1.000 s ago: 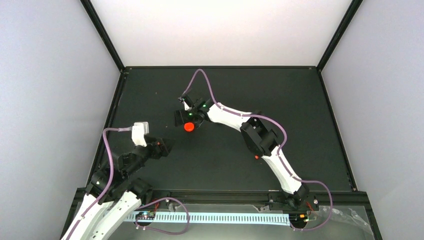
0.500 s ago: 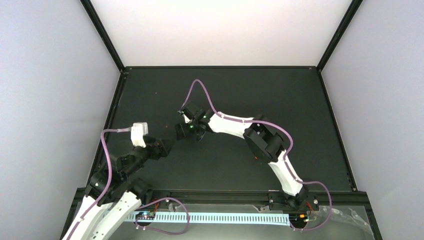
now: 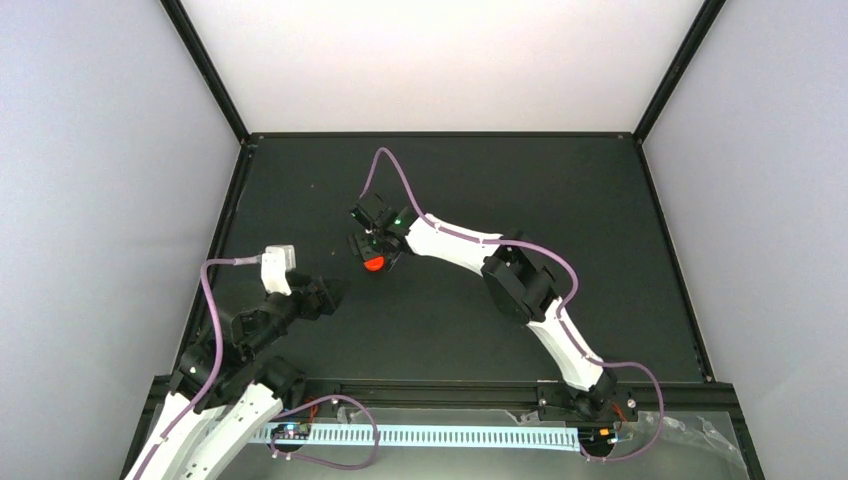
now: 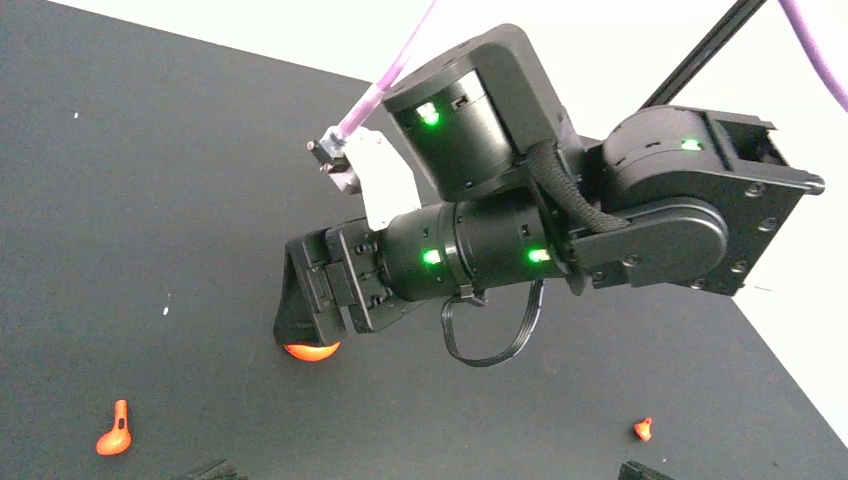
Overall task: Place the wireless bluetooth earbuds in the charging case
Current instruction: Pick up the charging case at the center of the board.
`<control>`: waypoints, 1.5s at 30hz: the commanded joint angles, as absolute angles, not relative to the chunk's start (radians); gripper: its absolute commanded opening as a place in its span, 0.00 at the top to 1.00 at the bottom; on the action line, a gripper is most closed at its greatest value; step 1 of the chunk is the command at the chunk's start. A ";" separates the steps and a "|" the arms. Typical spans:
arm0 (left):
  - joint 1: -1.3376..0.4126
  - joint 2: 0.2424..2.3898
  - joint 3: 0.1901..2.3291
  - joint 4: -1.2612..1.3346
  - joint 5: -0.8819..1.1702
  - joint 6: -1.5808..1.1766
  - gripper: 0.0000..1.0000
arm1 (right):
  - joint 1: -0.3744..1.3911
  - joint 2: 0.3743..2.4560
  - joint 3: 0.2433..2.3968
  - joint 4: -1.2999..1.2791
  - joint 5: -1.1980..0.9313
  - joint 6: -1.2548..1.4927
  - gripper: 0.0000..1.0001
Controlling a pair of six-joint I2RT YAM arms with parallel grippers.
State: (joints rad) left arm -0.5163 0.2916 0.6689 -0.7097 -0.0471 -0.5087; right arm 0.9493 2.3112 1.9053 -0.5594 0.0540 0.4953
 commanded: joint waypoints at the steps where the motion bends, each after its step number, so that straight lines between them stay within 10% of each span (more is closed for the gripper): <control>1: -0.512 0.273 0.669 -0.699 -0.031 -0.497 0.01 | 0.948 2.374 1.970 -0.624 0.082 0.473 0.17; 45: -0.512 0.253 0.664 -0.700 -0.067 -0.511 0.01 | 1.011 2.294 1.849 -0.630 0.253 0.427 0.61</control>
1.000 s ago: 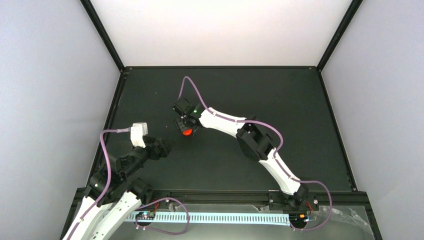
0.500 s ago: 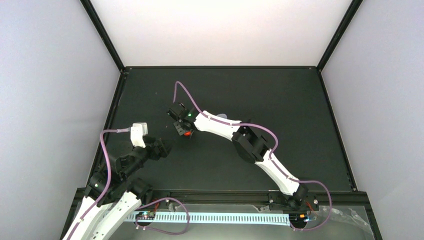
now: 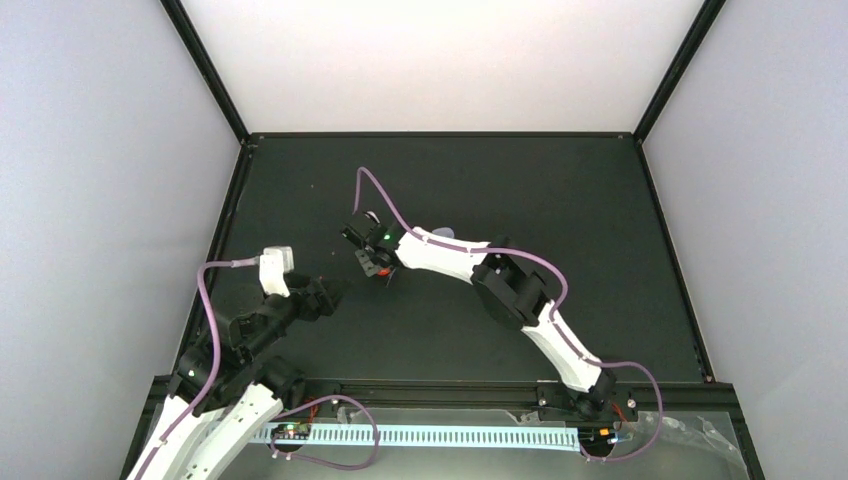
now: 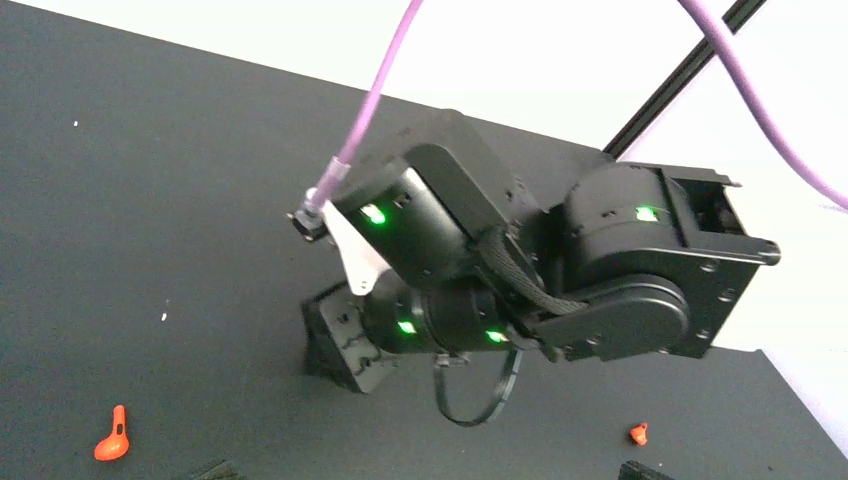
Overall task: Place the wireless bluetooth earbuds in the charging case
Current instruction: Pick up the charging case at the center of the board.
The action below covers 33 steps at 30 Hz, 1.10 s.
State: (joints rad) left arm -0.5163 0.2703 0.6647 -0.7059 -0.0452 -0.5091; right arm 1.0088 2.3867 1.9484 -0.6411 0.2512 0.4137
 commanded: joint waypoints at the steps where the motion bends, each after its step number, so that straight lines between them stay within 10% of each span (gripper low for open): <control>1: -0.512 0.251 0.664 -0.703 -0.075 -0.515 0.01 | 1.011 2.262 1.819 -0.617 0.249 0.428 0.61; 10: -0.512 0.179 0.638 -0.691 -0.200 -0.644 0.01 | 1.017 1.669 1.284 -0.326 0.151 0.328 0.63; 21: -0.540 0.549 0.733 -0.419 0.319 -0.689 0.01 | 1.205 1.012 0.950 -0.289 0.277 -0.034 0.63; 33: -0.840 0.729 0.869 -0.305 0.211 -0.710 0.02 | 1.401 0.869 0.899 -0.296 0.501 -0.256 0.63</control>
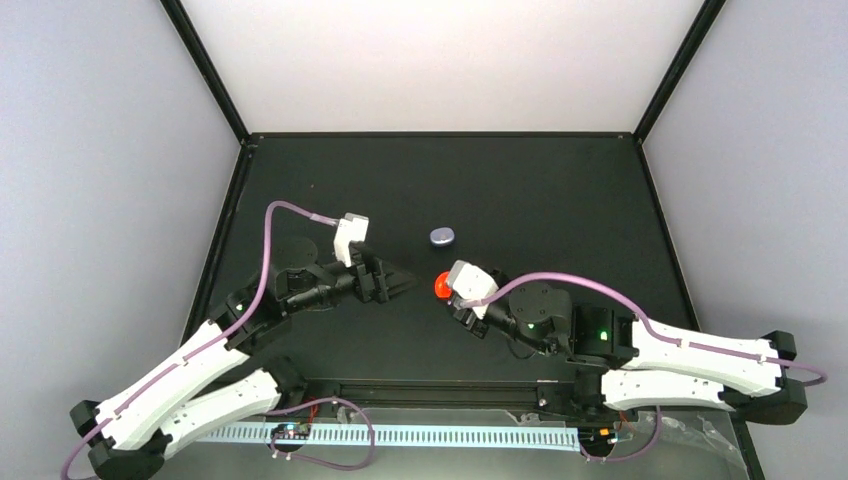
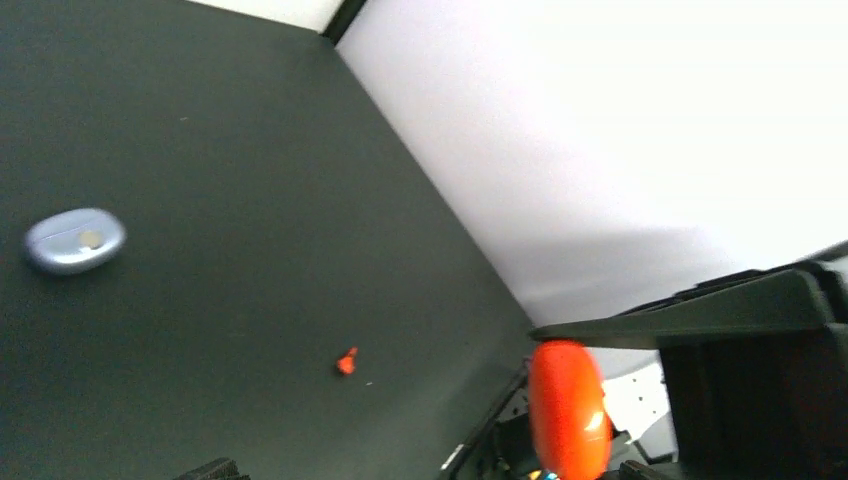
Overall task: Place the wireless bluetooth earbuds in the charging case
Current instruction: Pick up the charging case at the center of the board.
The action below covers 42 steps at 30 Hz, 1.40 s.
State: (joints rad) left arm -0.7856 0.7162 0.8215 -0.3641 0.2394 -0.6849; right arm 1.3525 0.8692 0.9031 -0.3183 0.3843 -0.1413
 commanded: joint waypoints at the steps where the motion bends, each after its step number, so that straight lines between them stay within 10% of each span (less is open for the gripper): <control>1: -0.851 0.734 0.872 -0.297 0.209 -0.714 0.03 | 1.413 0.872 0.899 -0.287 0.517 -0.272 0.63; 16: -0.943 0.830 0.899 -0.264 0.215 -0.700 0.41 | 1.471 0.956 0.934 -0.187 0.571 -0.375 0.63; 32: -0.946 0.846 0.891 -0.302 0.273 -0.705 0.53 | 1.471 1.010 0.962 -0.170 0.580 -0.425 0.63; 42: -0.946 0.848 0.885 -0.286 0.300 -0.712 0.79 | 1.471 1.017 0.973 -0.171 0.578 -0.436 0.59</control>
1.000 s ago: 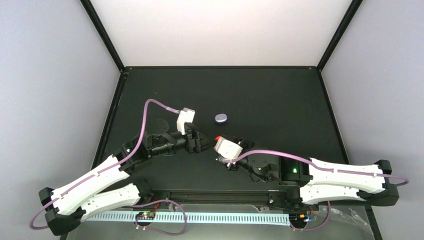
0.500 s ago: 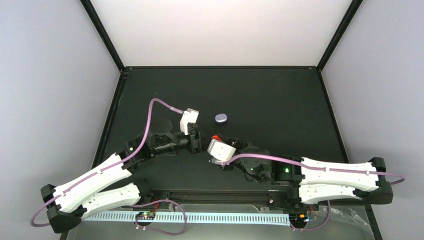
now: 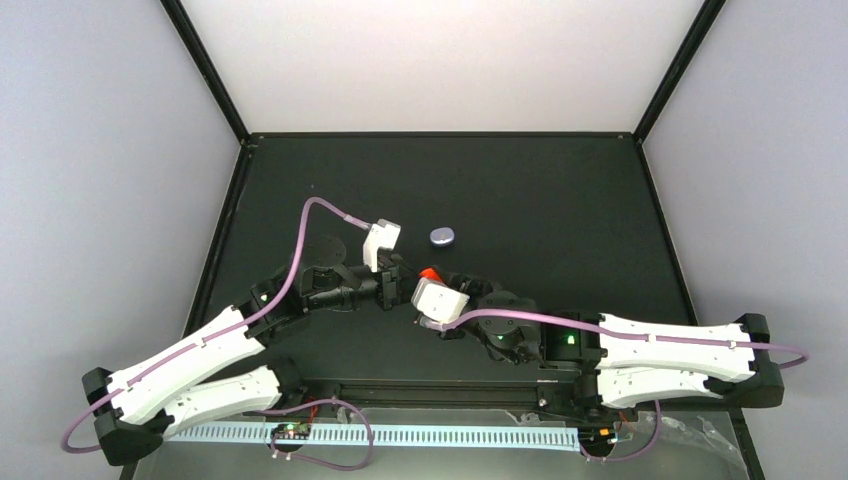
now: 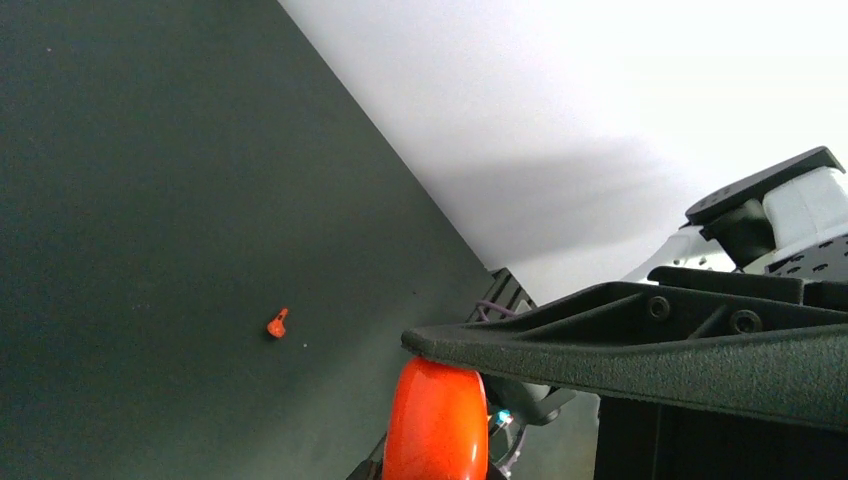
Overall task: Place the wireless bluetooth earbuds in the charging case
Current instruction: Pick up the charging case at the center of the board.
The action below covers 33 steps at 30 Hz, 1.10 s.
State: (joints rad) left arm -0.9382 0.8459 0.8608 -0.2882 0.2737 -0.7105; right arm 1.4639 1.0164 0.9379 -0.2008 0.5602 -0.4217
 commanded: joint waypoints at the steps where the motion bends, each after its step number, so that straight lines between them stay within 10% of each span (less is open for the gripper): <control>1: -0.946 0.847 0.886 -0.281 0.301 -0.714 0.80 | 1.471 1.017 0.978 -0.176 0.575 -0.433 0.57; 12: -0.945 0.744 0.881 -0.191 0.124 -0.682 0.93 | 1.471 1.036 1.133 -0.380 0.366 -0.247 0.09; 33: -0.944 0.315 0.619 0.216 0.263 -0.265 0.98 | 1.461 1.023 1.400 -0.296 0.301 0.122 0.04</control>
State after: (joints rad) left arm -0.9382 0.3202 0.6147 0.0822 0.1181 -0.3634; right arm 1.4639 0.9504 1.3407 -0.2913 0.3054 0.0349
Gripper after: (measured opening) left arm 0.178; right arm 0.961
